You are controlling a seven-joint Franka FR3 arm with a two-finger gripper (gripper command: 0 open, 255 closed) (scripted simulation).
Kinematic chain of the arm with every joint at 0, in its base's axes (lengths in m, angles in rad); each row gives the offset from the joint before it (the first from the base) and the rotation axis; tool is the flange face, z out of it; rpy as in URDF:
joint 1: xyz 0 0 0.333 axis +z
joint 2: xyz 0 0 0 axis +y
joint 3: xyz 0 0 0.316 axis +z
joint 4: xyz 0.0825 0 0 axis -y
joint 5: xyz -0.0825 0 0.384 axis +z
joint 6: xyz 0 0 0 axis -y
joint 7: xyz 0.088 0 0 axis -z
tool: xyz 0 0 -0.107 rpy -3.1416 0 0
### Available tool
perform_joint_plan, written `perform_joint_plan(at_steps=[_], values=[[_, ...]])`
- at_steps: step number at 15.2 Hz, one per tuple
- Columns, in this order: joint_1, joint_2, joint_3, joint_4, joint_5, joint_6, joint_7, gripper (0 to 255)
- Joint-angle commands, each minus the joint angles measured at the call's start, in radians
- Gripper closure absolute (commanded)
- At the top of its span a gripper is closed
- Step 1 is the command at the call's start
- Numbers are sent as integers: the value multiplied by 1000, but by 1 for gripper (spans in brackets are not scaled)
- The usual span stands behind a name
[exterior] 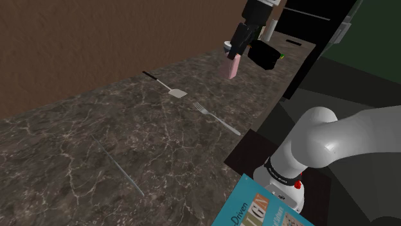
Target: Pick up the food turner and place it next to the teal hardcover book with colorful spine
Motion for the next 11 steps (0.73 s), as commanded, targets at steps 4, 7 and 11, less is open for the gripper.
perform_joint_plan(at_steps=[4,7,11], values=[[1,95,22,9,3,83,23,0],[1,198,42,30,3,159,46,0],[0,341,68,77,-4,250,80,0]])
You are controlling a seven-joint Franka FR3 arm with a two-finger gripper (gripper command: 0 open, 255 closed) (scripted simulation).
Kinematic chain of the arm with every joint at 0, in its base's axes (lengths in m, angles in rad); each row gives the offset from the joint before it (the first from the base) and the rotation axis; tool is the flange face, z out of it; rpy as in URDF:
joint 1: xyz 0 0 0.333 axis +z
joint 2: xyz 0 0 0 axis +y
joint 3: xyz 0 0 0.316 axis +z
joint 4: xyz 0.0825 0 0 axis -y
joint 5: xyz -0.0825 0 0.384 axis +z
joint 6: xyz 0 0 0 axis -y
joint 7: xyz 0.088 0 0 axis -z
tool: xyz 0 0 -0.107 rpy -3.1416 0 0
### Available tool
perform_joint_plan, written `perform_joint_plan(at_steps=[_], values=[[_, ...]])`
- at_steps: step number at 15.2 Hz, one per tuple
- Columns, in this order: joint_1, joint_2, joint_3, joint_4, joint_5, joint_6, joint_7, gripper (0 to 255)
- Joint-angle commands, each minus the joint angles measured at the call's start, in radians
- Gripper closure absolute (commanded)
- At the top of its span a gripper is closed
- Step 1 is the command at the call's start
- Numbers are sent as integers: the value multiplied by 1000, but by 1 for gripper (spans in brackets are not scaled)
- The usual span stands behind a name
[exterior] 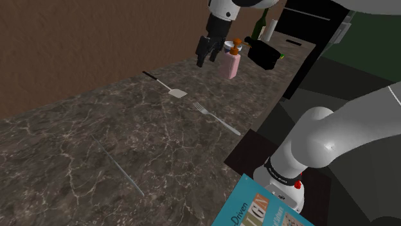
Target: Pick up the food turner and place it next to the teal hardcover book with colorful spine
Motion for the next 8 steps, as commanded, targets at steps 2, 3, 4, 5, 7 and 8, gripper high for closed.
perform_joint_plan(at_steps=[2,3,4,5,7,8], values=[[-2,117,17,52,-9,60,26,0],[-3,155,22,70,-13,78,35,0],[-4,192,27,89,-18,95,45,0],[-4,231,32,110,-23,111,55,0],[-5,307,40,154,-35,139,75,0],[-5,346,43,179,-42,151,85,0]])
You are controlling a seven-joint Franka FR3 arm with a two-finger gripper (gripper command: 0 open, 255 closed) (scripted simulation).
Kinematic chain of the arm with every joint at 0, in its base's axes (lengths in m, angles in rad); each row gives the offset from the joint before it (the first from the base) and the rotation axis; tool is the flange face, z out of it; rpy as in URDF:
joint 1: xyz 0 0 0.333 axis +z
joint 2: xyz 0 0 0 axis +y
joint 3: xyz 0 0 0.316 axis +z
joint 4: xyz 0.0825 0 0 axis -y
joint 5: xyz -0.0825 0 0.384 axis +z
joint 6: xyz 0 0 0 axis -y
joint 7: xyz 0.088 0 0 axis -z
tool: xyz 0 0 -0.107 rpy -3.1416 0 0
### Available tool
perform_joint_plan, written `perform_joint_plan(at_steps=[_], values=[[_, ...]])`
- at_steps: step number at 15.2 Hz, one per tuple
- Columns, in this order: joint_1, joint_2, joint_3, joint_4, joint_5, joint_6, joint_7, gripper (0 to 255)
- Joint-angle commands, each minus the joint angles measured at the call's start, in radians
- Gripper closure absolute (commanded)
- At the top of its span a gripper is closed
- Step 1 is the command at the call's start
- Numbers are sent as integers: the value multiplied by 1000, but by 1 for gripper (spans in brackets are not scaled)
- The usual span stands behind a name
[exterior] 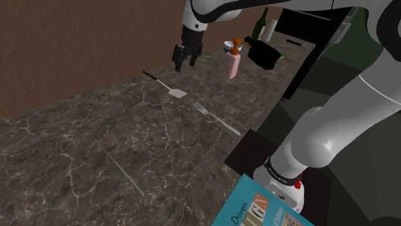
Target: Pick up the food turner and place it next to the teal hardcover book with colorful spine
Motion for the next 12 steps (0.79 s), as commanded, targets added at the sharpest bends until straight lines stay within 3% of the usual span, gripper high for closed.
perform_joint_plan(at_steps=[1,10,12], values=[[1,81,9,55,-14,22,24,0],[19,441,13,350,-85,64,113,0],[21,462,11,360,-88,75,116,0]])
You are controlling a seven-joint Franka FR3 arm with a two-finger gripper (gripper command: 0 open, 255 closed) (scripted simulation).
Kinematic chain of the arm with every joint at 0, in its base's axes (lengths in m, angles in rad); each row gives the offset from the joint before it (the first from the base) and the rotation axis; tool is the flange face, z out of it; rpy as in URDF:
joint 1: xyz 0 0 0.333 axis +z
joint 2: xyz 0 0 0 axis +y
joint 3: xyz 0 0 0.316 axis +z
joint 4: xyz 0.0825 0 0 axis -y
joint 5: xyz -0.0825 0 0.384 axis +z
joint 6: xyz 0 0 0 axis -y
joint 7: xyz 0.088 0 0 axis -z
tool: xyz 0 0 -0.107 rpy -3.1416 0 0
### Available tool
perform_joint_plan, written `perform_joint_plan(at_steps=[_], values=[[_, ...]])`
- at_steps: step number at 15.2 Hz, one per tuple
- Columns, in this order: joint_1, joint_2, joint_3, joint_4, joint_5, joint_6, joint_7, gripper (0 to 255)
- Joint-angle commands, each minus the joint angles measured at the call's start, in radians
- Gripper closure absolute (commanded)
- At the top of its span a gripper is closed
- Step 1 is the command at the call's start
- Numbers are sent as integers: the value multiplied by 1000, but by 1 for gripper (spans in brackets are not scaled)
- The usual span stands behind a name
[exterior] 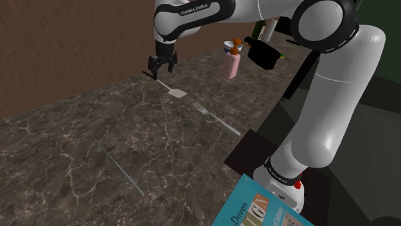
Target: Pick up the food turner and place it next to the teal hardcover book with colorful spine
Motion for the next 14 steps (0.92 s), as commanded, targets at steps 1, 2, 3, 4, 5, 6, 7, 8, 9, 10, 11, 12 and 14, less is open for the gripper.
perform_joint_plan(at_steps=[1,2,3,4,5,6,7,8,9,10,11,12,14], values=[[2,25,-1,9,-4,16,4,0],[2,31,-1,3,-5,27,4,0],[2,36,-2,-3,-5,39,5,0],[2,42,-2,-8,-6,50,5,0],[2,48,-2,-13,-7,61,6,0],[2,58,-3,-21,-8,79,7,0],[2,58,-3,-21,-8,79,7,0],[2,58,-3,-21,-8,79,7,0],[2,58,-3,-21,-8,79,7,0],[2,58,-3,-21,-8,79,7,0],[2,58,-3,-21,-8,79,7,0],[2,58,-3,-21,-8,79,7,0],[2,58,-3,-21,-8,78,7,0]])
